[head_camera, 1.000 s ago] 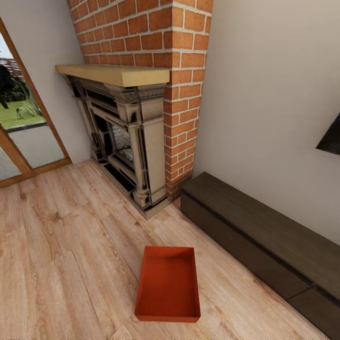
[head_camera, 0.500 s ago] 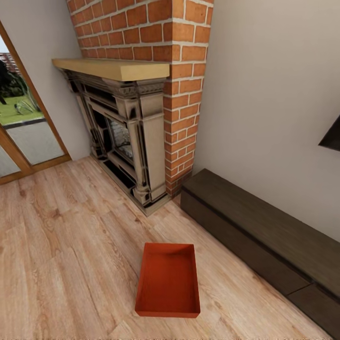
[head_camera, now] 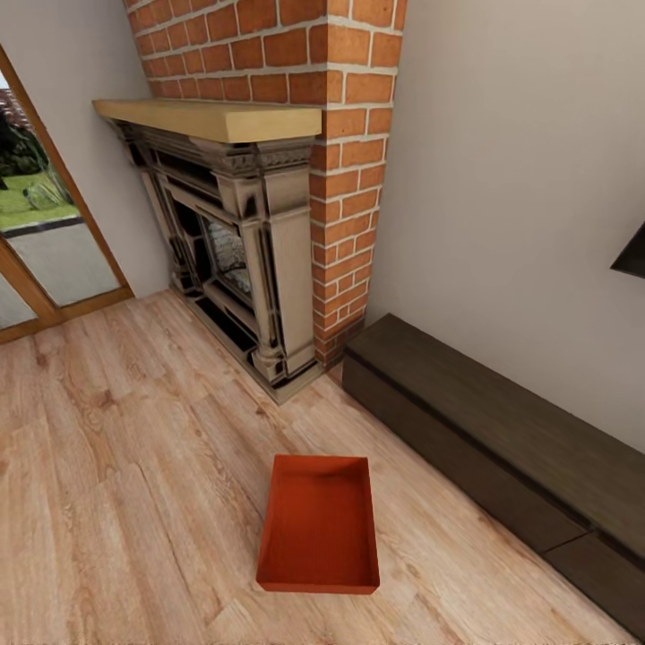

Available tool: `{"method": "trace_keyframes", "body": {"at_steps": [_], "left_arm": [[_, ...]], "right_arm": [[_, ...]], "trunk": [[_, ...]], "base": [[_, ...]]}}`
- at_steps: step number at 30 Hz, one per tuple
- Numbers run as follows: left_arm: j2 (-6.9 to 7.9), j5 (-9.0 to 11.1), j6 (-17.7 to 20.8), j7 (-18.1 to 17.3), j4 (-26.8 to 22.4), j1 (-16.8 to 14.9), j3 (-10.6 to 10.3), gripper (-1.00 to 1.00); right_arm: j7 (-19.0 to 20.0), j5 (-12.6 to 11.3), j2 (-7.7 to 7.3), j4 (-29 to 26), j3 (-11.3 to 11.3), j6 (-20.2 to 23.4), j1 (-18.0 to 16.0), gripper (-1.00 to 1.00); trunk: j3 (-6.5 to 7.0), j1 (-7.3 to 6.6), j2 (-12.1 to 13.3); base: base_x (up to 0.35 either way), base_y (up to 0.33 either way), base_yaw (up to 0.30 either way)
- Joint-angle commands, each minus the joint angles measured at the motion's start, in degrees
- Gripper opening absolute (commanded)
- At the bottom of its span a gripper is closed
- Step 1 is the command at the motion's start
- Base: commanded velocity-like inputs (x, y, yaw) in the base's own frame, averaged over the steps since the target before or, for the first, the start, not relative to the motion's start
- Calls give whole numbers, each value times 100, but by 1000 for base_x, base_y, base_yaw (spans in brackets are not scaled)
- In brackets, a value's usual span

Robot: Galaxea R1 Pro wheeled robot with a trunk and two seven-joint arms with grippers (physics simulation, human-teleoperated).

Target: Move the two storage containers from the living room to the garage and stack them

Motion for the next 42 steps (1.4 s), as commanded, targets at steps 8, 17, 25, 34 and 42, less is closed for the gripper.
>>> {"method": "trace_keyframes", "body": {"at_steps": [8, 17, 25, 34, 42], "left_arm": [[0, 47, -11, 15, -1, -1, -49, 100], [0, 47, -11, 15, -1, -1, -49, 100], [0, 47, -11, 15, -1, -1, -49, 100], [0, 47, -11, 15, -1, -1, -49, 100], [0, 47, -11, 15, 1, -1, -49, 100]], "right_arm": [[-15, -25, 4, 16, 44, -30, -6, 100], [-16, -25, 5, 16, 44, -30, -6, 100], [-17, -25, 5, 16, 43, -30, -6, 100], [-17, -16, 3, 16, 44, -34, -6, 100], [-17, -7, 5, 16, 52, -38, -6, 100]], "trunk": [[-78, 0, -3], [-160, 0, -3], [-232, 0, -3], [-315, 0, -3], [-387, 0, -3]], "base": [[0, 0, 0], [0, 0, 0], [0, 0, 0], [0, 0, 0], [0, 0, 0]]}}
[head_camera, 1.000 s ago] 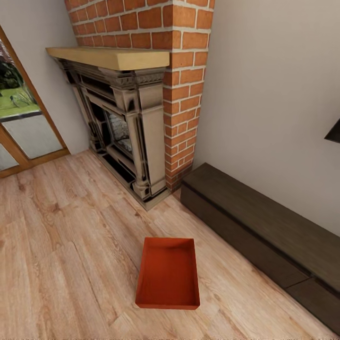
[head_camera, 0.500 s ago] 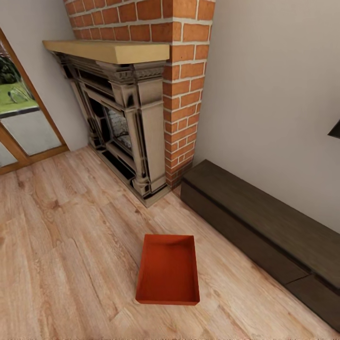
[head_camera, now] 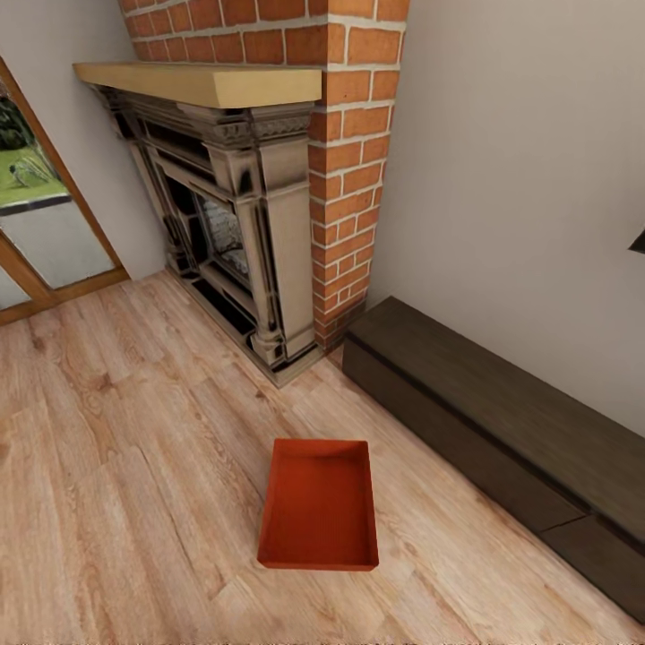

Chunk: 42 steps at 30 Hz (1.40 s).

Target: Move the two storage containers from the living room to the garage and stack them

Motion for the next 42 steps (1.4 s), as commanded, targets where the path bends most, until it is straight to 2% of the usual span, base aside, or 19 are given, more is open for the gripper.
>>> {"method": "trace_keyframes", "body": {"at_steps": [1, 35, 42], "left_arm": [[0, 47, -11, 15, -2, -1, -49, 100], [0, 47, -11, 15, -2, -1, -48, 100], [-36, 76, -9, 15, -19, -1, -14, 100]], "right_arm": [[-15, -25, 2, 16, 42, -30, -6, 100], [-55, -7, 24, 16, 26, -63, -4, 100], [-97, -105, 59, -42, -4, 20, -4, 100]], "trunk": [[-13, 0, -3], [-37, 0, -3], [-37, 0, -3]], "base": [[0, 0, 7], [0, 0, 1], [0, 0, 0]]}}
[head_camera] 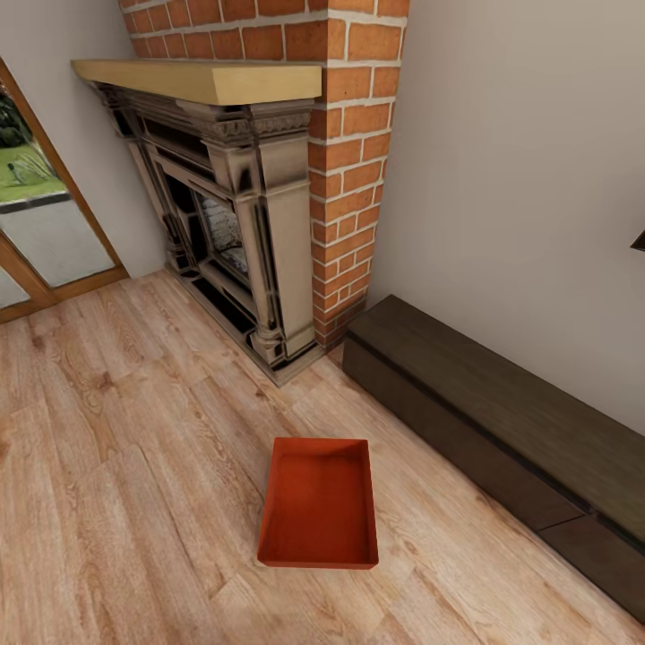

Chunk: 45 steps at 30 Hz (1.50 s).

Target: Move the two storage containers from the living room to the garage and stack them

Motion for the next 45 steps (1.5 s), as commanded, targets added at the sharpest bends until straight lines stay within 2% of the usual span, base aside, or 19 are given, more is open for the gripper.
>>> {"method": "trace_keyframes", "body": {"at_steps": [1, 8, 12, 13, 14, 16, 18, 20, 23, 28, 29, 31, 33, 34, 37, 39, 40, 42, 45], "left_arm": [[-65, 40, -14, 16, 7, -1, -36, 100], [60, -6, 21, 50, -584, -1, -86, 100], [441, -24, 91, 71, -1527, -1, -88, 100], [641, -24, 173, 62, -2011, -1, -82, 100], [780, -25, 389, 80, -2501, -9, -78, 100], [869, -25, 879, 107, -3064, -30, -73, 100], [912, -18, 1646, 178, -3455, -84, -69, 100], [901, -9, 1978, 204, -3522, -169, -67, 100], [851, 4, 2171, 220, -3538, -488, -66, 100], [735, 27, 2521, 227, -2995, -1604, -66, 100], [656, 24, 2552, 229, -2826, -1841, -67, 100], [304, 3, 2551, 233, -2348, -2377, -77, 100], [10, -60, 2501, 235, -2081, -2639, -86, 100], [-50, -93, 2476, 235, -2044, -2676, -89, 100], [-320, -569, 2236, 235, -1898, -2784, -109, 100], [-387, -804, 2162, 234, -1866, -2798, -112, 100], [-483, -1192, 2091, 234, -1806, -2811, -111, 100], [-601, -1568, 2039, 230, -1708, -2822, -106, 100], [-683, -1741, 2015, 229, -1629, -2828, -95, 100]], "right_arm": [[-18, -22, 9, -731, 48, 549, -3, 100], [-24, -24, 12, -1554, -36, 751, -4, 100], [-75, -31, 38, -1800, -55, 832, -32, 100], [-95, -26, 87, -1847, -55, 902, -130, 100], [-105, -29, 125, -1878, -57, 962, -310, 100], [-116, -39, 169, -1897, -61, 1064, -615, 100], [-158, -31, 473, -1912, -64, 1443, -1104, 100], [-275, -30, 756, -1914, -72, 1688, -1479, 100], [-487, -30, 938, -1916, -220, 1831, -1901, 100], [-842, -42, 1047, -1872, -744, 1846, -2729, 100], [-891, -44, 1051, -1841, -842, 1835, -2902, 100], [-1019, -47, 1061, -1796, -1069, 1814, -3212, 100], [-1098, -47, 1064, -1777, -1156, 1783, -3306, 100], [-1109, -48, 1063, -1768, -1169, 1764, -3320, 100], [-1142, -48, 1055, -1571, -1210, 1453, -3356, 100], [-1146, -48, 1050, -1448, -1212, 1291, -3360, 100], [-1147, -46, 1032, -1253, -1207, 963, -3363, 100], [-1145, -47, 994, -1076, -1200, 527, -3364, 100], [-1123, -48, 969, -918, -1197, 287, -3364, 100]], "trunk": [[-4, 0, -2], [-4, 0, -2], [-4, 0, -2], [-4, 0, -2], [-4, 0, -2], [-4, 0, -2], [-4, 0, -2], [-4, 0, -2], [-4, 0, -2], [-4, 0, -2], [-4, 0, -2], [-4, 0, -2], [-4, 0, -2], [-4, 0, -2], [-4, 0, -2], [-4, 0, -2], [-4, 0, -2], [-4, 0, -2], [-4, 0, -2]], "base": [[0, 0, 0], [0, 0, 0], [0, 0, 0], [0, 0, 0], [0, 0, 0], [0, 0, 0], [0, 0, 0], [0, 0, 0], [0, 0, 0], [0, 0, 0], [0, 0, 0], [0, 0, 0], [0, 0, 0], [0, 0, 0], [0, 0, 0], [0, 0, 0], [0, 0, 0], [0, 0, 0], [0, 0, 0]]}}
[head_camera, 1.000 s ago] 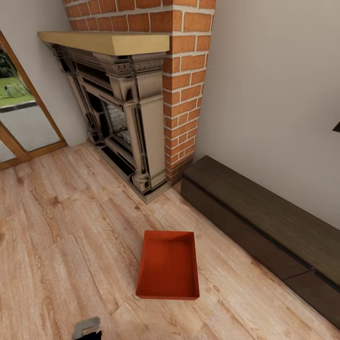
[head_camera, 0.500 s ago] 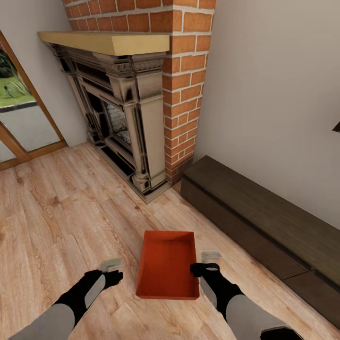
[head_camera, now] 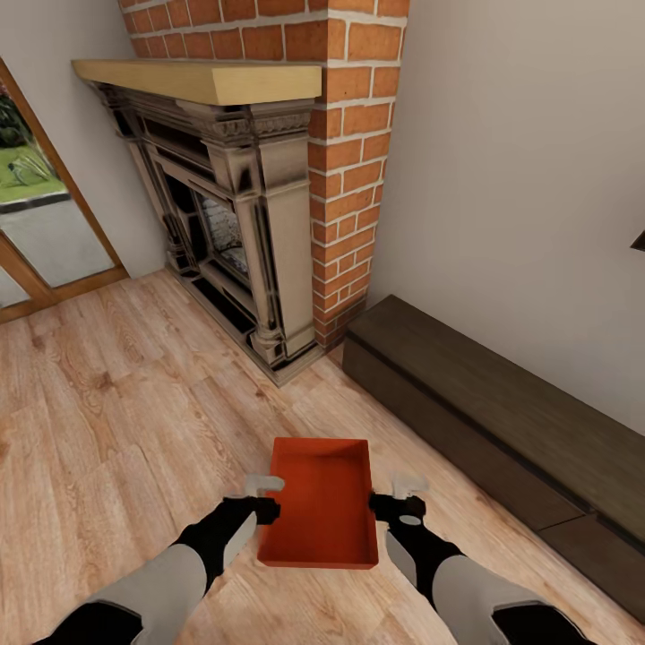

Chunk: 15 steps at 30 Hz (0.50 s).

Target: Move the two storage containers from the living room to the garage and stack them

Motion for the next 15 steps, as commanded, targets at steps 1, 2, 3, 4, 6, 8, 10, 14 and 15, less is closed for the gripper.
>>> {"method": "trace_keyframes", "body": {"at_steps": [1, 2, 3, 4, 6, 8, 10, 14, 15], "left_arm": [[-18, 9, 13, 41, 11, -3, -43, 100], [-24, -9, -8, 41, 17, -3, -45, 100], [-26, -20, -91, 41, 27, -4, -46, 100], [-24, -26, -230, 40, 33, -4, -39, 100], [-19, -30, -498, 40, 43, -6, -38, 100], [-14, -32, -794, 40, 48, -6, -41, 100], [-14, -30, -1012, 46, 45, -7, -38, 100], [-26, -23, -1190, 128, 41, -9, -23, 100], [-29, -22, -1203, 172, 41, -10, -20, 100]], "right_arm": [[-4, -31, -8, 116, 26, -83, -4, 100], [3, -29, -11, 179, 26, -104, -4, 100], [12, -25, -15, 302, 29, -137, -4, 100], [17, -5, -18, 386, 34, -161, -4, 100], [25, 14, -16, 477, 41, -199, -4, 100], [26, 34, -8, 535, 46, -229, -4, 100], [30, 45, 9, 569, 49, -244, -4, 100], [29, 61, 38, 608, 57, -248, -4, 100], [28, 62, 41, 611, 57, -247, -4, 100]], "trunk": [[-4, 0, -3], [-4, 0, -3], [-4, 0, -3], [-4, 0, -3], [-4, 0, -3], [-4, 0, -3], [-4, 0, -3], [-4, 0, -3], [-4, 0, -3]], "base": [[0, 0, 0], [0, 0, 0], [0, 0, 0], [0, 0, 0], [0, 0, 0], [0, 0, 0], [0, 0, 0], [0, 0, 0], [0, 0, 0]]}}
